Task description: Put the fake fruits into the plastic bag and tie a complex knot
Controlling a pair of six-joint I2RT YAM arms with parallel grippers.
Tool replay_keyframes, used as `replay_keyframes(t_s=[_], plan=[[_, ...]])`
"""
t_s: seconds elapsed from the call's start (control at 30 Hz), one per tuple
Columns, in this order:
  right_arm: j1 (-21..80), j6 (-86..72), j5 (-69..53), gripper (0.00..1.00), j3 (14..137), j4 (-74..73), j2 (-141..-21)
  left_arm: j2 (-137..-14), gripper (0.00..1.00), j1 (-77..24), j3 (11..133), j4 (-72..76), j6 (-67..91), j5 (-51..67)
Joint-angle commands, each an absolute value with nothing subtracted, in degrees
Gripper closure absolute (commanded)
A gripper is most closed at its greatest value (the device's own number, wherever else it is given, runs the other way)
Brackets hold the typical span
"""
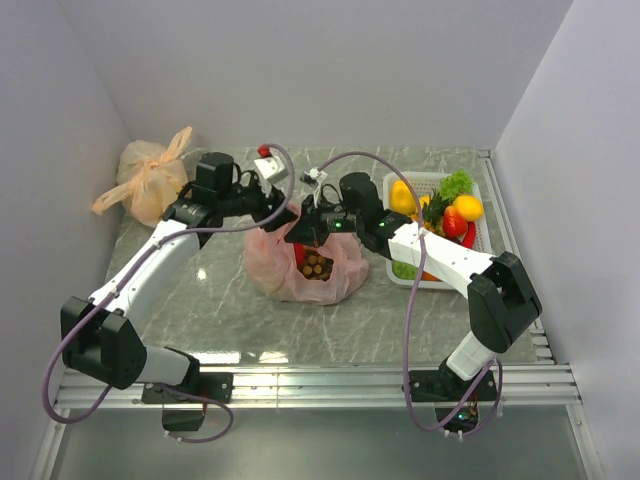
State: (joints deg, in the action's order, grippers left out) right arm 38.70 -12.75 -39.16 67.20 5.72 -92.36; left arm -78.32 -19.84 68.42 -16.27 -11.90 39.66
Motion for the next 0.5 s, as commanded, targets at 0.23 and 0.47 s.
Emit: replay_keyframes(t_s=[0.23, 0.47], plan=[[37.71, -12.48, -41.75, 1.0, 70.31, 6.42, -90.26, -75.24, 0.5, -26.36, 68.2, -19.33, -32.86, 29.1], [35.25, -12.57, -43.06, 1.0, 69.96, 5.01, -89.12, -73.83, 0.44, -26.54, 67.15, -21.27, -40.95, 25.93]])
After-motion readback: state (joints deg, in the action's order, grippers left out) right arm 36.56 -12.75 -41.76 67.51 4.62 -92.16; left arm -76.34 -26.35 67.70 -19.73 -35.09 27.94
